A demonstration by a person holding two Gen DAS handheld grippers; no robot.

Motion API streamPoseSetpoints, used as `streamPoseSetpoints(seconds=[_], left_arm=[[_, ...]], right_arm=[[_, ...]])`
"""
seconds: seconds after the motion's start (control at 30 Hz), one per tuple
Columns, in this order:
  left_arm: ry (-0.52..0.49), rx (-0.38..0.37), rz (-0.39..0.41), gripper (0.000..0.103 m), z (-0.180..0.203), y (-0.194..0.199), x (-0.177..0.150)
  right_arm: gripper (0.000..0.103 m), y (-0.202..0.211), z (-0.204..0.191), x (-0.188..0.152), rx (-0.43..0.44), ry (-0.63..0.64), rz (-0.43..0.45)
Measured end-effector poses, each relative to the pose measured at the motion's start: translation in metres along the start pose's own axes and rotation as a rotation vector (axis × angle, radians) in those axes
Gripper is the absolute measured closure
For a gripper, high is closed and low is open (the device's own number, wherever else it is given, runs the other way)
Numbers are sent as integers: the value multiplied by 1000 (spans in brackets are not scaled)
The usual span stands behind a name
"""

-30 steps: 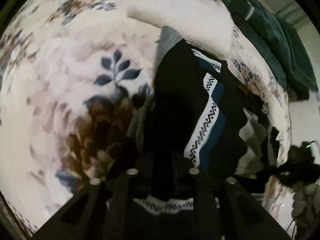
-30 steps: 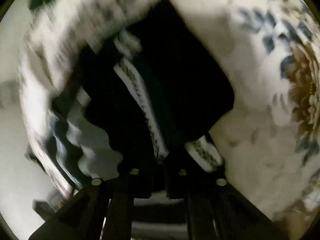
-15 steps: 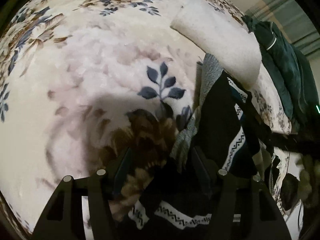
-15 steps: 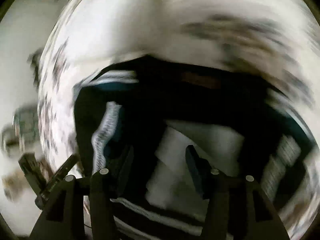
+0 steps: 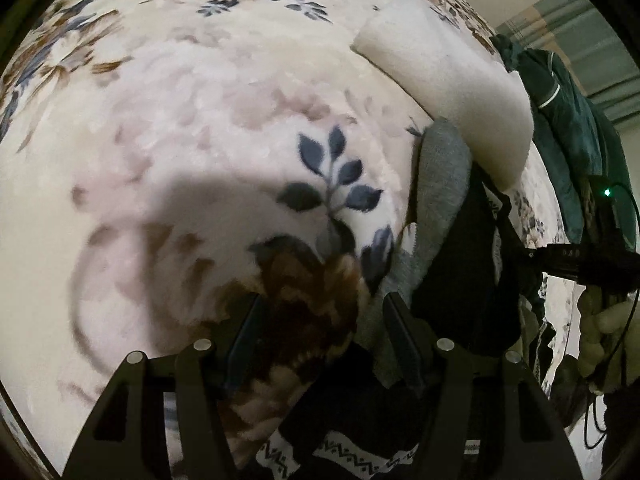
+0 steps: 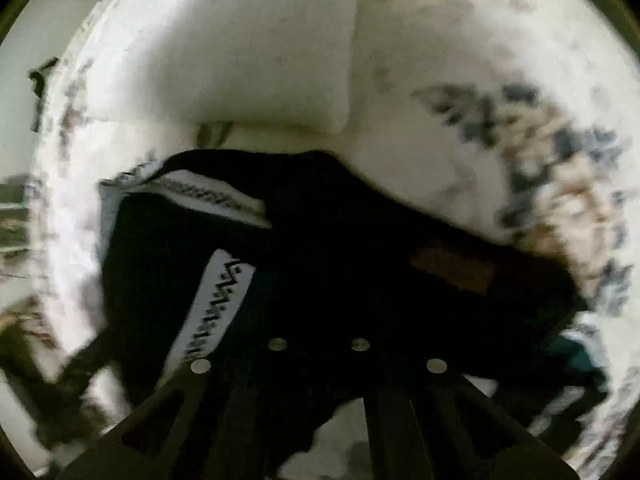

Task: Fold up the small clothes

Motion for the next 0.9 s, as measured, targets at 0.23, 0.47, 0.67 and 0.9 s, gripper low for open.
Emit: streamPoseSetpoints(seconds=[0.23,0.47,0.67,0.9], left_arm=[[-44,-17,-16,44,7,-7,6],[-120,36,80,44,14,20,22],[-250,120,215,33,32,63,39],[-283,265,251,0,43,64,23]], right_arm=[[82,15,15,-2,161,-93,-61],[54,82,46,-22,214,-203,40],[40,135,185,-101,84,-516,77],[32,74,299,-150,159,-692,14]])
Point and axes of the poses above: each gripper's, at about its wrist camera, not at the fingertips, and y roughly against the way its jaws point, z to its right, x to its top, the point moved 9 cm from there along -y, roughly the way its jaws point, and after that the axes turned 6 degrees about -x, right-handed, at the moved point
